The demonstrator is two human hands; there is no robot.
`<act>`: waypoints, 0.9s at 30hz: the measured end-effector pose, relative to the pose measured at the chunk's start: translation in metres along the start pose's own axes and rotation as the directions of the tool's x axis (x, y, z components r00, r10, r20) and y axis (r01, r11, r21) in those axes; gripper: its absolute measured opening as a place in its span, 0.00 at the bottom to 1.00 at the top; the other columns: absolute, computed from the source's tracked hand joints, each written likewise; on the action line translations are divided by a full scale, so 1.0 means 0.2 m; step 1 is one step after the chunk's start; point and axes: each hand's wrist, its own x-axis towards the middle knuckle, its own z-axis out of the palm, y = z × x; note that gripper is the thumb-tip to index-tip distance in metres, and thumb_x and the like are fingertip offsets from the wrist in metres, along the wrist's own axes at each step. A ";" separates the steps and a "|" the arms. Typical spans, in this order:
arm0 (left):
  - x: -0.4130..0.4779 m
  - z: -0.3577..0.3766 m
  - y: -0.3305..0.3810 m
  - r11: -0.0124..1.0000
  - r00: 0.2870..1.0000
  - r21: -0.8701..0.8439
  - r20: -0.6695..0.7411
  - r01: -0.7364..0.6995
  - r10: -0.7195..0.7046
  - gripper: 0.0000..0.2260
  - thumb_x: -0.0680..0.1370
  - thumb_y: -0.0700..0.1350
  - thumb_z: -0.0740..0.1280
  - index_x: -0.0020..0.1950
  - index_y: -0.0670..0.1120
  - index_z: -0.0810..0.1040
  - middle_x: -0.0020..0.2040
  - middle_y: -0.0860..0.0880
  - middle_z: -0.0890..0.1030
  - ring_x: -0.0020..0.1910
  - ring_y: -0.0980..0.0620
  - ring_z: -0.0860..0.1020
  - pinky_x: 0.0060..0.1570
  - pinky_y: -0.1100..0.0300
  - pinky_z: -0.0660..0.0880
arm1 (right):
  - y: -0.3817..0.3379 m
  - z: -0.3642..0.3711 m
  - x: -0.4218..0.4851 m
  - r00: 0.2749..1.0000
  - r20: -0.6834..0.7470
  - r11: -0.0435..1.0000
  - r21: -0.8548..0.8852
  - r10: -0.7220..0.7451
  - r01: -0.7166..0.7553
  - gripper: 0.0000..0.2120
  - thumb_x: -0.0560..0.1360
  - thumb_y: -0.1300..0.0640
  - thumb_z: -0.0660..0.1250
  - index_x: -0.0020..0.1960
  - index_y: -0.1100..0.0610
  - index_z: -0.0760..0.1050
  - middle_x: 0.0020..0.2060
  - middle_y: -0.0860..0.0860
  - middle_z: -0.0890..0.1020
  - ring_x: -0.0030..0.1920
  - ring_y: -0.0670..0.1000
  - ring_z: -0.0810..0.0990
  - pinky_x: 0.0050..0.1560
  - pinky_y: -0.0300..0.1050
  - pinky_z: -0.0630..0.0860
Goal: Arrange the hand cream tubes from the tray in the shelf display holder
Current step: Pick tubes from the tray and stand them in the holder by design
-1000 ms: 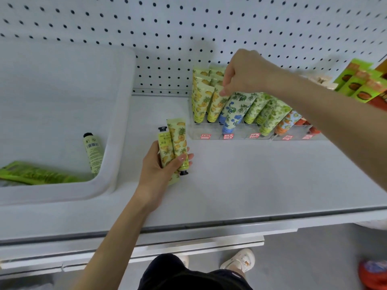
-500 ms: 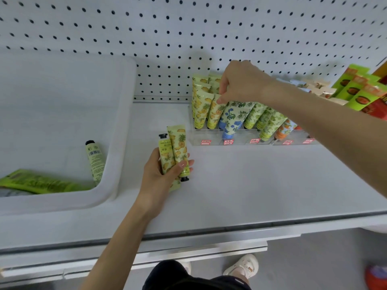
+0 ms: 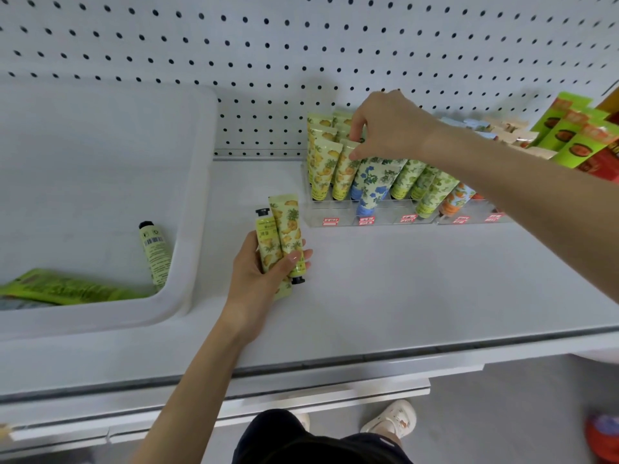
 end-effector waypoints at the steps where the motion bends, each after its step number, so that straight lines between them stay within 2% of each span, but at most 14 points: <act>1: 0.00 0.00 0.00 1.000 1.000 0.004 0.003 -0.001 0.001 0.12 0.76 0.33 0.66 0.58 0.44 0.73 0.53 0.43 0.83 0.50 0.45 0.84 0.48 0.52 0.81 | 0.00 0.00 0.00 1.000 -0.002 1.000 0.004 -0.003 0.003 0.12 0.68 0.54 0.75 0.48 0.58 0.80 0.31 0.44 0.71 0.41 0.53 0.75 0.45 0.44 0.70; 5: 0.00 0.00 0.01 1.000 1.000 0.008 0.008 0.000 -0.001 0.13 0.76 0.33 0.66 0.58 0.44 0.73 0.53 0.45 0.83 0.50 0.46 0.84 0.48 0.52 0.81 | 0.00 -0.03 -0.03 1.000 -0.017 1.000 0.026 -0.006 0.006 0.13 0.69 0.55 0.75 0.51 0.59 0.80 0.32 0.45 0.71 0.40 0.52 0.74 0.36 0.40 0.67; 6: -0.01 0.00 0.01 1.000 1.000 0.012 0.011 0.002 -0.002 0.13 0.76 0.33 0.67 0.58 0.44 0.73 0.53 0.45 0.83 0.50 0.46 0.84 0.47 0.53 0.81 | -0.01 -0.05 -0.04 1.000 -0.027 1.000 0.029 -0.001 0.002 0.12 0.69 0.54 0.75 0.51 0.58 0.80 0.33 0.45 0.70 0.40 0.51 0.74 0.36 0.40 0.68; 9: -0.01 0.01 0.03 1.000 0.999 0.017 0.032 0.024 -0.025 0.14 0.75 0.33 0.67 0.58 0.44 0.74 0.54 0.44 0.83 0.50 0.46 0.84 0.47 0.52 0.81 | -0.03 -0.12 -0.12 0.998 -0.062 0.996 0.094 -0.001 0.007 0.10 0.70 0.53 0.74 0.49 0.56 0.80 0.32 0.45 0.71 0.34 0.46 0.72 0.47 0.43 0.72; 10: -0.02 0.01 0.04 0.999 0.999 0.011 0.035 0.033 -0.033 0.14 0.75 0.33 0.68 0.58 0.44 0.74 0.54 0.44 0.83 0.51 0.46 0.84 0.47 0.52 0.81 | -0.05 -0.13 -0.16 0.998 -0.067 0.991 0.131 -0.012 0.020 0.09 0.70 0.53 0.74 0.48 0.55 0.81 0.30 0.46 0.72 0.31 0.44 0.71 0.47 0.41 0.72; 13: -0.09 0.04 0.07 0.997 0.998 -0.068 0.047 0.042 -0.039 0.17 0.71 0.37 0.69 0.60 0.44 0.75 0.55 0.44 0.83 0.52 0.45 0.83 0.49 0.52 0.81 | -0.12 -0.11 -0.32 0.998 -0.015 0.974 0.215 -0.066 0.067 0.06 0.70 0.51 0.73 0.44 0.52 0.81 0.26 0.47 0.73 0.25 0.42 0.70 0.34 0.34 0.69; 15: -0.16 0.08 0.08 0.990 0.995 -0.136 0.094 0.047 -0.034 0.19 0.69 0.38 0.69 0.60 0.43 0.75 0.55 0.44 0.83 0.53 0.44 0.83 0.50 0.53 0.80 | -0.16 -0.05 -0.42 0.993 0.029 0.963 0.247 -0.117 0.107 0.06 0.71 0.48 0.71 0.43 0.50 0.81 0.25 0.45 0.72 0.25 0.42 0.71 0.31 0.32 0.66; 18: -0.26 0.15 0.10 0.994 0.983 -0.101 0.184 0.045 -0.026 0.20 0.70 0.38 0.69 0.61 0.42 0.74 0.55 0.44 0.84 0.53 0.44 0.83 0.50 0.52 0.80 | -0.19 0.02 -0.52 0.986 0.069 0.936 0.329 -0.154 0.123 0.12 0.71 0.42 0.68 0.44 0.51 0.81 0.27 0.51 0.74 0.26 0.44 0.67 0.28 0.33 0.63; 20: -0.28 0.17 0.11 0.998 0.972 -0.044 0.234 0.040 -0.029 0.19 0.71 0.38 0.70 0.62 0.42 0.74 0.54 0.45 0.84 0.53 0.45 0.83 0.50 0.50 0.81 | -0.19 0.04 -0.55 0.982 0.104 0.900 0.423 -0.157 0.100 0.14 0.72 0.44 0.68 0.43 0.56 0.81 0.28 0.52 0.73 0.26 0.44 0.67 0.27 0.32 0.63; 23: -0.29 0.18 0.12 0.999 0.962 0.033 0.268 0.037 -0.044 0.17 0.74 0.34 0.69 0.62 0.41 0.74 0.54 0.44 0.84 0.53 0.46 0.83 0.51 0.47 0.80 | -0.16 0.01 -0.58 0.978 0.179 0.810 0.587 -0.106 -0.019 0.09 0.71 0.51 0.72 0.39 0.57 0.81 0.24 0.44 0.75 0.24 0.41 0.71 0.25 0.30 0.66; 25: -0.29 0.17 0.12 0.995 0.960 0.095 0.277 0.018 -0.044 0.15 0.74 0.35 0.69 0.60 0.41 0.75 0.52 0.43 0.84 0.51 0.44 0.83 0.48 0.47 0.79 | -0.14 -0.02 -0.59 0.966 0.232 0.801 0.596 -0.115 -0.047 0.06 0.70 0.55 0.73 0.37 0.57 0.81 0.24 0.41 0.77 0.25 0.40 0.73 0.26 0.31 0.68; 27: -0.28 0.15 0.13 0.992 0.958 0.129 0.287 -0.012 -0.026 0.14 0.74 0.39 0.70 0.58 0.41 0.77 0.50 0.41 0.83 0.47 0.41 0.82 0.45 0.49 0.79 | -0.13 -0.06 -0.59 0.951 0.278 0.802 0.594 -0.135 -0.060 0.06 0.69 0.57 0.74 0.38 0.60 0.82 0.24 0.43 0.79 0.25 0.40 0.75 0.27 0.32 0.71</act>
